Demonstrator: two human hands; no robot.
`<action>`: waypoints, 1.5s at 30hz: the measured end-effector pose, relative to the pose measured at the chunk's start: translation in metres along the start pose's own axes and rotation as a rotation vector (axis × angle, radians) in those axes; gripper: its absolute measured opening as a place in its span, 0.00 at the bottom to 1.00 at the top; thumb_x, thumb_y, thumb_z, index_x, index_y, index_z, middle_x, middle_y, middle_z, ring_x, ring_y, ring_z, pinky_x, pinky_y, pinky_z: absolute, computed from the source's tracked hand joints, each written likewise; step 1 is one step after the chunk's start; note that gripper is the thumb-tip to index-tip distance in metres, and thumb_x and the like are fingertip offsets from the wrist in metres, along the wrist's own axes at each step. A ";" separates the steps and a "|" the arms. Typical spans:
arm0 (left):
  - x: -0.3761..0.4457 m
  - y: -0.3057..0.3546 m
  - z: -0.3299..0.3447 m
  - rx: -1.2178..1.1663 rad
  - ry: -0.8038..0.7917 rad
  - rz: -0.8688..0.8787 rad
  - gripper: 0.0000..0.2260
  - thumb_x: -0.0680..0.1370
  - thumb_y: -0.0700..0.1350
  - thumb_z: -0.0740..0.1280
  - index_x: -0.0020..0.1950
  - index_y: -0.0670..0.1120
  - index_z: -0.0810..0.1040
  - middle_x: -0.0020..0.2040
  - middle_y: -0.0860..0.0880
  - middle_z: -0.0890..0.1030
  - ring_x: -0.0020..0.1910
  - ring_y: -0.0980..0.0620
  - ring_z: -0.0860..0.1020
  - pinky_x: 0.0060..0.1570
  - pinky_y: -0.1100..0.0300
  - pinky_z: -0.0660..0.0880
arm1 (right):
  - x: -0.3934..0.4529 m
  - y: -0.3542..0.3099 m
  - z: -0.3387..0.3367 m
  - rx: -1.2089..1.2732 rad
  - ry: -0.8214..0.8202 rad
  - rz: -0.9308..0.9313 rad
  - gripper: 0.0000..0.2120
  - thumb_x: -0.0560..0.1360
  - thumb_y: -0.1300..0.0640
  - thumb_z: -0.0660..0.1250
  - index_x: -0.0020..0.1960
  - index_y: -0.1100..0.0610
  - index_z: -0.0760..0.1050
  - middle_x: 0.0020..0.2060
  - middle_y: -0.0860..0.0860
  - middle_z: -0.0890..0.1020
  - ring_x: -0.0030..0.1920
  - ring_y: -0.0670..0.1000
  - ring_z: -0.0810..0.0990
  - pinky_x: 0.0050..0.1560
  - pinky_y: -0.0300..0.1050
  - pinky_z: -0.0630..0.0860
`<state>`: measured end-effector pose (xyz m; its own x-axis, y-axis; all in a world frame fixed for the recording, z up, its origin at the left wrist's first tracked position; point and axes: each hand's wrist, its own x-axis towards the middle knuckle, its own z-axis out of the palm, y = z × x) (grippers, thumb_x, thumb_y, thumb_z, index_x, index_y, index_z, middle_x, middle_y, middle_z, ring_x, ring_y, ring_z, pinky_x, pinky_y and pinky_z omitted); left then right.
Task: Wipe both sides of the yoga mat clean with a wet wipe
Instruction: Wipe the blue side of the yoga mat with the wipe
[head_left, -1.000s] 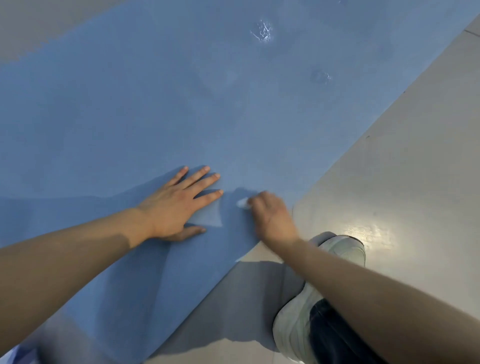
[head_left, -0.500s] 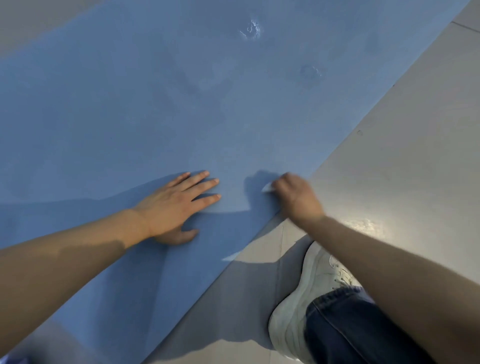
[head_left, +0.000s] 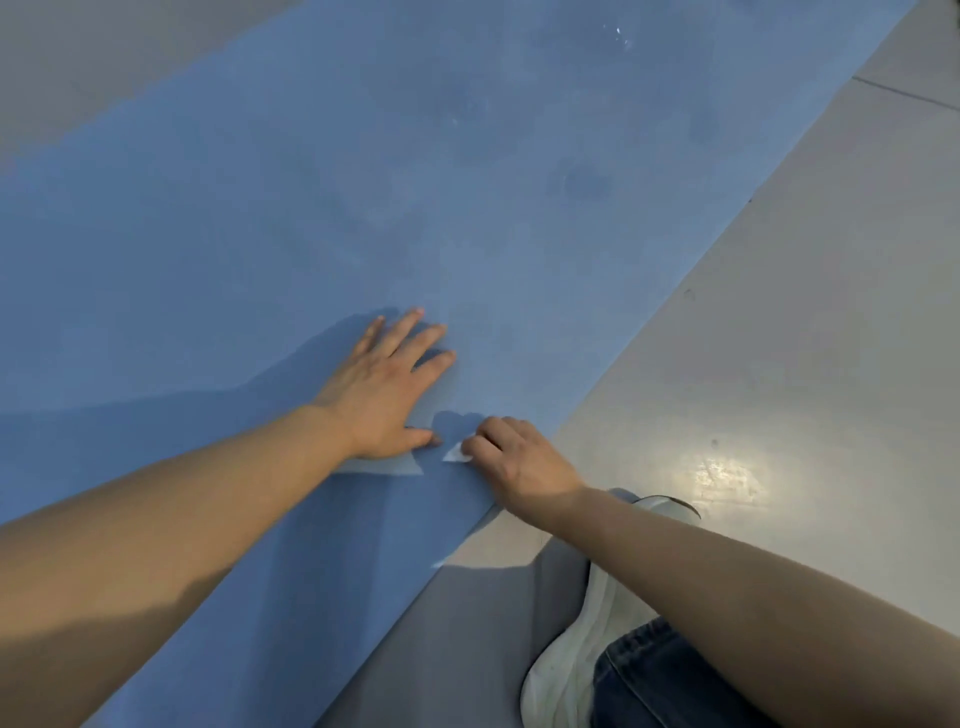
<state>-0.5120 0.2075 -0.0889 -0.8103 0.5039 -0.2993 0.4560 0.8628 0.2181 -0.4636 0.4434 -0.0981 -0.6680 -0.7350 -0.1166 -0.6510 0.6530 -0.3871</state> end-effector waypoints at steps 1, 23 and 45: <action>0.005 -0.002 -0.003 0.018 -0.057 -0.036 0.50 0.68 0.74 0.67 0.82 0.53 0.52 0.83 0.47 0.45 0.80 0.42 0.39 0.78 0.39 0.44 | 0.002 0.008 -0.005 -0.025 -0.016 -0.045 0.09 0.75 0.63 0.57 0.49 0.60 0.76 0.43 0.57 0.74 0.40 0.58 0.73 0.43 0.51 0.71; 0.112 -0.003 -0.058 0.022 -0.360 -0.317 0.63 0.61 0.72 0.75 0.79 0.60 0.32 0.78 0.49 0.26 0.78 0.37 0.31 0.74 0.31 0.54 | -0.001 0.065 -0.021 0.043 0.021 -0.129 0.08 0.75 0.65 0.61 0.51 0.59 0.76 0.44 0.56 0.75 0.42 0.57 0.73 0.44 0.50 0.71; 0.116 -0.031 -0.064 0.006 -0.230 -0.429 0.53 0.65 0.77 0.66 0.81 0.62 0.42 0.81 0.50 0.37 0.80 0.40 0.38 0.75 0.35 0.53 | 0.058 0.074 -0.027 0.067 0.111 -0.115 0.06 0.71 0.66 0.66 0.46 0.58 0.75 0.40 0.55 0.74 0.38 0.57 0.73 0.40 0.49 0.70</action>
<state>-0.6437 0.2369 -0.0704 -0.8234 0.0982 -0.5590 0.1014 0.9945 0.0254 -0.5603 0.4543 -0.1087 -0.6283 -0.7773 0.0325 -0.7026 0.5490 -0.4526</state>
